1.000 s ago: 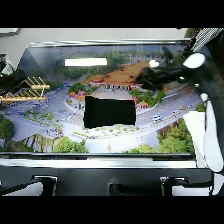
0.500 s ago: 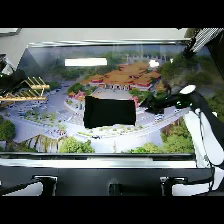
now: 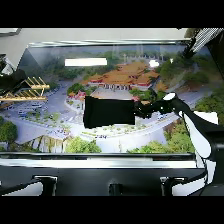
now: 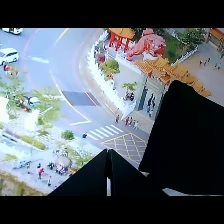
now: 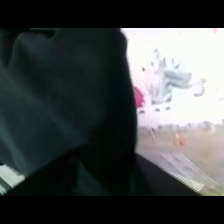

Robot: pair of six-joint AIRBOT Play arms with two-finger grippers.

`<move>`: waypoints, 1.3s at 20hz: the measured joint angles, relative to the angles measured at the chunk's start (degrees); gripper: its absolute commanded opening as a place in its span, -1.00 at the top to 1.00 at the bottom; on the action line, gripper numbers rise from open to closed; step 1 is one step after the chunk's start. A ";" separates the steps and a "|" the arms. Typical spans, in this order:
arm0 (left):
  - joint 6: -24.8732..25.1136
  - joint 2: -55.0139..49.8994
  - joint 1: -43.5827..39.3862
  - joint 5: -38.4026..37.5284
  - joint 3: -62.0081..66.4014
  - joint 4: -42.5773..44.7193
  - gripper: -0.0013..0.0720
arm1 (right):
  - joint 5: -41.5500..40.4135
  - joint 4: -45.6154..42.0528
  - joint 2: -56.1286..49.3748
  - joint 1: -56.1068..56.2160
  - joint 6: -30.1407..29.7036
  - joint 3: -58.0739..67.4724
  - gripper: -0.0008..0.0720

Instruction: Fold the clothes and pants, and hang the long-sleeved shirts on hangers.

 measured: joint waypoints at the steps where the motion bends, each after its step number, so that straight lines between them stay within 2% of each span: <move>1: 0.02 0.00 0.00 0.07 0.02 0.00 0.92 | -0.50 0.04 -0.17 0.15 0.02 0.00 0.16; 2: 0.13 0.00 0.00 0.17 0.00 0.00 0.92 | -0.76 0.13 -0.26 0.26 0.02 -0.02 0.09; 3: 0.24 0.00 0.00 0.17 0.00 0.00 0.92 | -0.76 0.26 -0.31 0.31 0.02 -0.02 0.11; 4: 0.50 0.00 0.00 0.22 0.00 0.00 0.92 | -0.76 0.28 -0.28 0.31 0.02 -0.02 0.23; 5: 0.70 0.00 0.00 0.26 0.00 0.00 0.92 | -0.74 0.07 -0.15 0.31 0.04 -0.02 0.66; 6: 0.92 0.00 0.00 0.33 0.00 0.00 0.92 | -0.57 -0.09 0.07 0.33 0.04 -0.04 0.89; 14: 1.44 0.00 0.00 0.98 0.00 0.00 0.92 | -0.13 -0.35 4.72 -0.22 0.37 0.39 0.89; 21: 1.44 0.00 0.00 0.96 0.00 -0.02 0.92 | -0.55 -2.25 6.67 -9.49 9.49 10.32 0.89; 26: 1.44 0.00 0.00 0.66 0.00 -0.02 0.92 | -0.07 -7.67 6.88 -19.17 17.66 20.31 0.89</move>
